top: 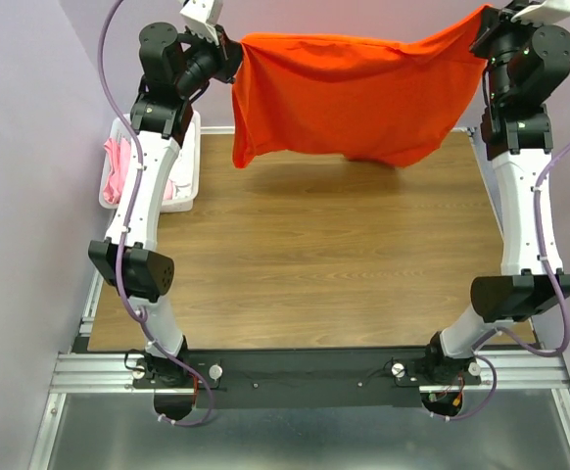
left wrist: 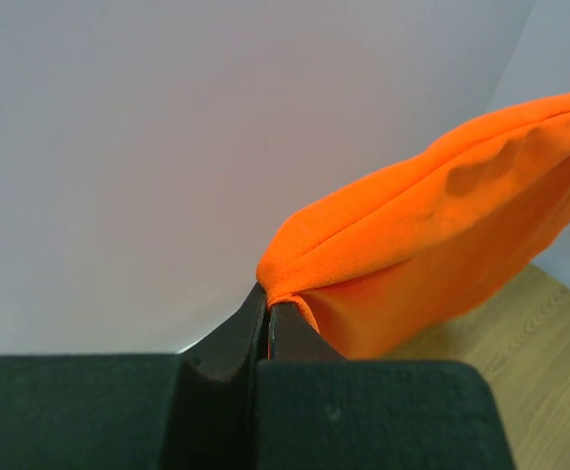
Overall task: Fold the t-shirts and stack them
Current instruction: Flatten the tshirt out
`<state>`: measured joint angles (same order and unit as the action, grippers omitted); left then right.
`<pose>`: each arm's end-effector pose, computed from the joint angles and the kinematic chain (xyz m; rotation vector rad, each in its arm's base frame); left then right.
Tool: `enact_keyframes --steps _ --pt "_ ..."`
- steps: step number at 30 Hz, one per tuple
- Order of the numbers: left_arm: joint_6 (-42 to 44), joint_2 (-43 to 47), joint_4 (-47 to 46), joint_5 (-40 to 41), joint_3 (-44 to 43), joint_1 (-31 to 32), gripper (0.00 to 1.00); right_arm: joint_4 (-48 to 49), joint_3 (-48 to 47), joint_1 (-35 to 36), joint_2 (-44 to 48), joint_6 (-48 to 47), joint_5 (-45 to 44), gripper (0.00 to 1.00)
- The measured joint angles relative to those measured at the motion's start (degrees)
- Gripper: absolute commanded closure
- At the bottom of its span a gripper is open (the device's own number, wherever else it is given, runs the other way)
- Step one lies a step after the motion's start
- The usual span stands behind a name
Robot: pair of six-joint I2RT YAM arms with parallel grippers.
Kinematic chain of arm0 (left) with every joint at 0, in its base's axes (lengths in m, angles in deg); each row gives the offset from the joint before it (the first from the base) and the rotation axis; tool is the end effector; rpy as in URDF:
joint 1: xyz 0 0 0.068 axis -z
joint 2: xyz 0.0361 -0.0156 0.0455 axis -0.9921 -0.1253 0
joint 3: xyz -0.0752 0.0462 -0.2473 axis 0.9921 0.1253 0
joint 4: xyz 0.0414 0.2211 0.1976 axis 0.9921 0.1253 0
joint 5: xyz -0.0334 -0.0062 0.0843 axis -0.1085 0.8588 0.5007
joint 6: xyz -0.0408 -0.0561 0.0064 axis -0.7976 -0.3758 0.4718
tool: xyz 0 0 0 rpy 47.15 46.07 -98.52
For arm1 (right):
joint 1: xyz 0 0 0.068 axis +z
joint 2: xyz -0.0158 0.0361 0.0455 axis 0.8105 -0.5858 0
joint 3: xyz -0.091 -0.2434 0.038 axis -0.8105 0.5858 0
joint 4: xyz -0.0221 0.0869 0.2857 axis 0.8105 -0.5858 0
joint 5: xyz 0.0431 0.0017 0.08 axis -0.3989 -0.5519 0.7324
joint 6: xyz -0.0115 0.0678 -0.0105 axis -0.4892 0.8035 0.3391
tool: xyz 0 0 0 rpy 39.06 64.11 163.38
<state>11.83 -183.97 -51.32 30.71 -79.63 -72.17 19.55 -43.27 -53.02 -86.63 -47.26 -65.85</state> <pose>0.4480 -0.1097 0.5300 0.4085 1.4337 -0.5999 0.4043 0.0023 0.5767 0.1675 1.2281 0.0859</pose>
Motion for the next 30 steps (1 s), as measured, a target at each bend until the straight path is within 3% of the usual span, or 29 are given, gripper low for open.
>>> enact_keyframes --steps 23,30 --pt "0.1 29.5 -6.9 -3.2 23.7 0.1 1.0 0.4 10.8 0.0 26.0 -6.0 3.7 1.0" --pt "-1.0 32.8 -6.3 -3.2 28.1 0.3 1.0 1.6 11.9 0.0 27.4 -6.5 3.0 1.0"
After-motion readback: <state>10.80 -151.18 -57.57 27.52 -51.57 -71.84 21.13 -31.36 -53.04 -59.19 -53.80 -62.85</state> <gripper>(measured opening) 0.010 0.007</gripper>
